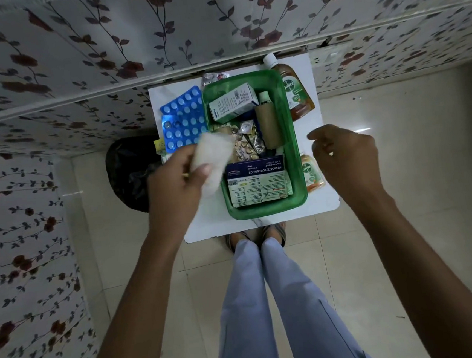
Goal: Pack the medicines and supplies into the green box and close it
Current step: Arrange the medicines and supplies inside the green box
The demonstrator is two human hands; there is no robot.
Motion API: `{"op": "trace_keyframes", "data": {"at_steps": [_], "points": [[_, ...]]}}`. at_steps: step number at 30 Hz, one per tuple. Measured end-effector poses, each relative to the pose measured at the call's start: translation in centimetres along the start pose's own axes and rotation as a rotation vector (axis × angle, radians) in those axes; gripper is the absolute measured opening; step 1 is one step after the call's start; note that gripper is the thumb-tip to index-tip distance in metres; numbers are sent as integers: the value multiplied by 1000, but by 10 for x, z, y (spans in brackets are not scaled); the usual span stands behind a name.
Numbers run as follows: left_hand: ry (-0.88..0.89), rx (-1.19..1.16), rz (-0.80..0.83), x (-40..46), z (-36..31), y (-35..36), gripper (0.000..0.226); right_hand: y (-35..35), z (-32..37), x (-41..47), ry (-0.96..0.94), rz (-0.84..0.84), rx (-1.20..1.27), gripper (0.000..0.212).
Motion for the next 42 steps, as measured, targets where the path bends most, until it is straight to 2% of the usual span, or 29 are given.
{"op": "trace_keyframes", "data": {"at_steps": [3,7,8,10,12,14,16,18,21,23,25,28,31,34,36,38,40,42], "points": [[155,294,315,2,-22,65,35,30,-36,12,136,118,-59,27],[145,664,633,-3,5,125,31,81,-52,10,182,442,-130,45],[159,707,640,-3,10,128,29,90,-50,8,167,474,-137,51],[256,678,520,2,7,126,29,102,-49,6,146,461,-126,56],[300,600,408,7,4,117,44,106,-46,6,128,417,-95,51],[295,659,461,5,12,121,53,110,-46,6,134,450,-89,45],[257,748,564,-2,20,129,49,114,-49,5,163,507,-87,44],[243,778,590,-4,21,133,44,102,-53,6,220,442,-91,42],[220,777,585,4,21,131,47,53,-49,11,274,148,-39,36],[202,740,596,9,21,131,50,19,-38,11,264,-8,85,36],[224,601,518,13,11,123,50,-4,-14,12,191,-73,233,41],[270,196,184,21,-11,82,35,-9,32,17,48,-41,364,45],[126,-233,-124,23,2,31,21,22,73,25,-116,56,173,40],[11,-330,-306,28,25,-2,19,52,91,28,-188,129,4,37],[12,-277,-321,35,32,-13,19,48,95,33,-205,59,-30,34],[21,-201,-296,44,35,-15,18,29,88,42,-167,-62,70,30],[-16,-143,-233,52,36,-7,21,14,67,60,-60,-165,127,29],[-72,-106,-135,59,37,8,32,15,44,87,17,-196,92,30]]}}
Point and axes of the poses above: each hand's wrist, its own x-axis towards the middle knuckle, its own y-axis out of the palm, z = x × y, the point moved 9 cm from there along x, towards the middle knuckle, and after that the axes turned 13 degrees about -x, right-handed, at the moved point
